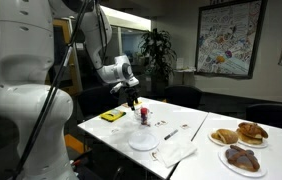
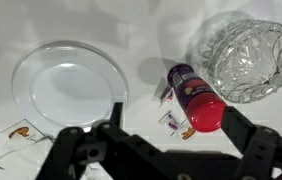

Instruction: Move the glass object and the bottle on the table

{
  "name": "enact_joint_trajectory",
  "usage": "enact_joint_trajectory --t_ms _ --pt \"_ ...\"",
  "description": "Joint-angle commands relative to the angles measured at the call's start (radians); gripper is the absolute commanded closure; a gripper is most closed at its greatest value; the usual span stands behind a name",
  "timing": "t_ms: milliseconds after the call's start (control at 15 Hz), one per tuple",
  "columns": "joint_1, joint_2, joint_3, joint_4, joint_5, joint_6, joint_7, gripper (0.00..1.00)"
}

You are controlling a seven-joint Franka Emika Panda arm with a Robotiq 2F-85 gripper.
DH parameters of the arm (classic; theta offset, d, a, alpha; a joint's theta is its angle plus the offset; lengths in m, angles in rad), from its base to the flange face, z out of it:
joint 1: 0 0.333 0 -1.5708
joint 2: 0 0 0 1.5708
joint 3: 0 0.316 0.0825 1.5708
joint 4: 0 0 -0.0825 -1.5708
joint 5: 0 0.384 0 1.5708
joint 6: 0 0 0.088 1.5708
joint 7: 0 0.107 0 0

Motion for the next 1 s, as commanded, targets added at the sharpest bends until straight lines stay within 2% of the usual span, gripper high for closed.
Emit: enact_joint_trajectory --t_ms 0,133,533,933 --pt "0.011 -0.001 -0.011 0.001 0.007 -0.001 -0.007 0.0" --pt "0.011 -0.001 -0.011 0.001 0.007 -0.001 -0.007 0.0" --pt "0.001 0.067 -0.042 0.098 0.045 -0.03 0.038 0.0" --pt "0.019 0.21 -0.056 0.225 0.128 -0.029 0.049 0.0"
